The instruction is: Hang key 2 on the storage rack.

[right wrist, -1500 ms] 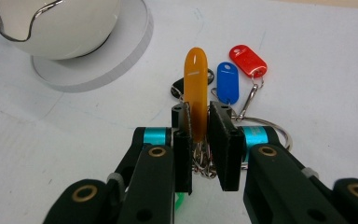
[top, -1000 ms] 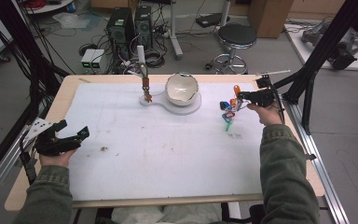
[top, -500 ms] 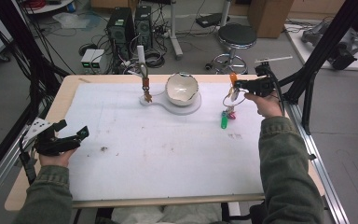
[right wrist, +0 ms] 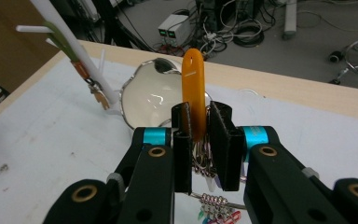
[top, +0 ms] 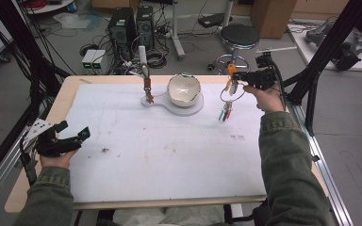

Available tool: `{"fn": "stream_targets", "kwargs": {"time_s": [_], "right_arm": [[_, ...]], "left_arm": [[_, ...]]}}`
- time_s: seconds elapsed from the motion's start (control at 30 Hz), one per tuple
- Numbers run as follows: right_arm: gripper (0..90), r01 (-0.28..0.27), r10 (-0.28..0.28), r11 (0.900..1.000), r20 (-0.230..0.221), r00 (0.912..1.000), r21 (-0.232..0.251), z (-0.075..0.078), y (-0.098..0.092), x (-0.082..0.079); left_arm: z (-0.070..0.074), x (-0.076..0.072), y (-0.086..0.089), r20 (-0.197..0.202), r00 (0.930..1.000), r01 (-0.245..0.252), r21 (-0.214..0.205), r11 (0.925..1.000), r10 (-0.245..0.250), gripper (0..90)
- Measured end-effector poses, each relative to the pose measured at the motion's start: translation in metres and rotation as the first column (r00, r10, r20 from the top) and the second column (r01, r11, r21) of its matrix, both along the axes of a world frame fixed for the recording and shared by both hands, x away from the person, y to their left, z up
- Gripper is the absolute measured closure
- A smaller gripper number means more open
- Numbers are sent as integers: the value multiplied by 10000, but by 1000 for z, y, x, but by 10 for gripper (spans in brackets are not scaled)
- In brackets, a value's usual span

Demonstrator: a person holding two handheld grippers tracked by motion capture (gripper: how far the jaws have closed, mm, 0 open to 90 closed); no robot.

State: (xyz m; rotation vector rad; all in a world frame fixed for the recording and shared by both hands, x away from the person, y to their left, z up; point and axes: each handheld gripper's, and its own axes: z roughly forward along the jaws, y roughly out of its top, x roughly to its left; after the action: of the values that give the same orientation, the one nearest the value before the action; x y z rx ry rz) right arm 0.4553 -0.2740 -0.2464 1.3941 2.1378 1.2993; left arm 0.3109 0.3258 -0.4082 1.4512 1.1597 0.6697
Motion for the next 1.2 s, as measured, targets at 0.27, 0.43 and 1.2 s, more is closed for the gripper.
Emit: {"fn": "stream_targets", "kwargs": {"time_s": [0.27,0.43,1.2], "right_arm": [[797,-353,350,9992,158,9993,211,13,18,-2],[797,-560,551,9980,311,9980,292,22,33,-3],[797,-1422,1394,9884,549,9887,524,47,92,3]], "left_arm": [[0,0,0,12,10000,-7,11,10000,7,17],[0,0,0,19,10000,-1,24,10000,1,17],[0,0,-1,14,10000,45,90,9999,-45,17]]}}
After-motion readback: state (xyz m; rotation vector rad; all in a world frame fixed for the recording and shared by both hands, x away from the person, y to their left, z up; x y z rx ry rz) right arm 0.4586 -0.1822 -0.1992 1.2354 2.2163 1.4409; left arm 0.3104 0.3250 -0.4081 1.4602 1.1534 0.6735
